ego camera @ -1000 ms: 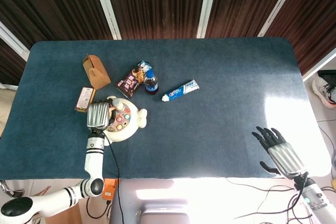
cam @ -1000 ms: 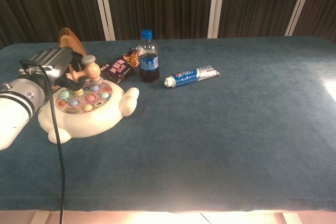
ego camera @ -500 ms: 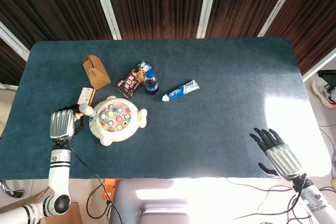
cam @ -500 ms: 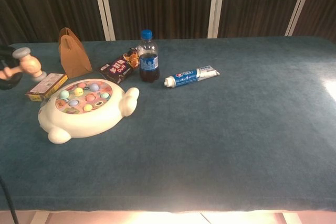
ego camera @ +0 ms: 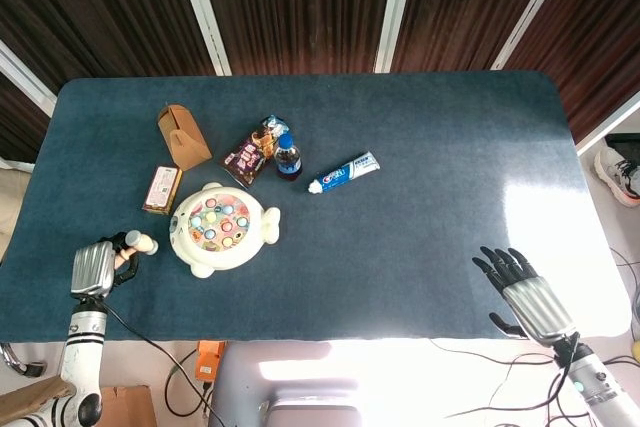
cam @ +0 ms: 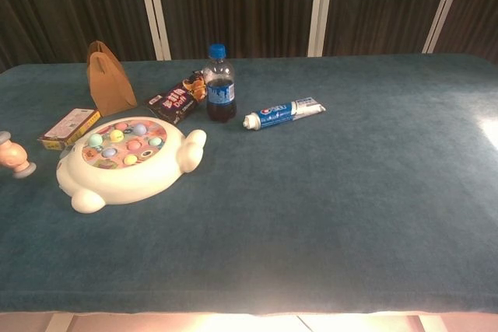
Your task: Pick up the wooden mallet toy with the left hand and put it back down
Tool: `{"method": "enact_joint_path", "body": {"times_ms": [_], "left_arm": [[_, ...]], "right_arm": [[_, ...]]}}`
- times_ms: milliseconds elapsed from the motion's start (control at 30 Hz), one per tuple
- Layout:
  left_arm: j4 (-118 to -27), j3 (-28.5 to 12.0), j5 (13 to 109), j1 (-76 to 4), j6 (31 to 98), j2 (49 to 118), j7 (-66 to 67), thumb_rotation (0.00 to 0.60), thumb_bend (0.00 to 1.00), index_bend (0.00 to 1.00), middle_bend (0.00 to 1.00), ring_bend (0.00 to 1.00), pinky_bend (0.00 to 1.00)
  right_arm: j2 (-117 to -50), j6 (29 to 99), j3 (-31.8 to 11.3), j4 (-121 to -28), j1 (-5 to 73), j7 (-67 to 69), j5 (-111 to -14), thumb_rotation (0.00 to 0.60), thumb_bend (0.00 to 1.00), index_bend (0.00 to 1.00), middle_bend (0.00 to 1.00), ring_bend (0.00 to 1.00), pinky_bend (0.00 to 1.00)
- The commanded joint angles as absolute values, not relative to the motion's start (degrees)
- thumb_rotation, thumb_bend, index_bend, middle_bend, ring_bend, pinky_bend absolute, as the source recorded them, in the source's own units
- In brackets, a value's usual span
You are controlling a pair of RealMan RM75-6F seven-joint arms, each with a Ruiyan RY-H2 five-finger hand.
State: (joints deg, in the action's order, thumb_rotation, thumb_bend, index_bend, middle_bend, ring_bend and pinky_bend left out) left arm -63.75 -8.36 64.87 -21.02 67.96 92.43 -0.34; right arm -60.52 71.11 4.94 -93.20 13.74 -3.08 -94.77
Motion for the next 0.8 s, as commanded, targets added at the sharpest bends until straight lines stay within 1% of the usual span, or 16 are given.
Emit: {"method": "enact_joint_path", "body": {"times_ms": [33,100,300,433,567,633,800], "left_arm": [[-61.74,-7.51,65.93,-20.98,64.84,93.03,-3.26,0.600,0.62,0.67,0.57,0.44,0.59],[-60.80,-7.41,66.46,-21.10,63.92,93.14,-4.44,0.600,0.61,0.67,0.55,0.42,0.58],[-57.99,-7.53,68.04,-21.11,62.78,93.87,-7.97,0.600,0.58,0.67,0.55,0.42,0.58],[-56.72,-6.72,69.94,-21.19,61.23,93.42,-11.37,0.600,0.54,0.63,0.52,0.40,0.55],[-56.37,-6.49,70.71,-21.20,60.79,93.24,-13.27,0.600,0.53,0.61,0.50,0.38,0.53],[-55.99,-5.98,72.02,-21.22,59.52,92.70,-17.71,0.600,0.52,0.61,0.49,0.37,0.51],[-51.13,-4.80,75.53,-21.35,60.08,93.55,-22.34,0.600,0.51,0.60,0.48,0.36,0.51]], "right_arm": [[-60.49,70.93,4.95,-93.10,13.79,-2.96,-94.68,0.600,0.24,0.00,0.00,0.00,0.00],[-60.49,70.77,4.98,-93.02,13.84,-2.85,-94.62,0.600,0.24,0.00,0.00,0.00,0.00],[-60.44,70.76,4.94,-93.01,13.87,-2.74,-94.57,0.600,0.24,0.00,0.00,0.00,0.00],[-60.41,70.79,4.93,-93.01,13.86,-2.69,-94.52,0.600,0.24,0.00,0.00,0.00,0.00],[-60.39,70.76,4.91,-93.03,13.87,-2.63,-94.47,0.600,0.24,0.00,0.00,0.00,0.00],[-60.39,70.73,4.86,-93.03,13.88,-2.66,-94.37,0.600,0.24,0.00,0.00,0.00,0.00],[-60.46,70.63,4.79,-93.16,13.89,-2.97,-94.17,0.600,0.24,0.00,0.00,0.00,0.00]]}}
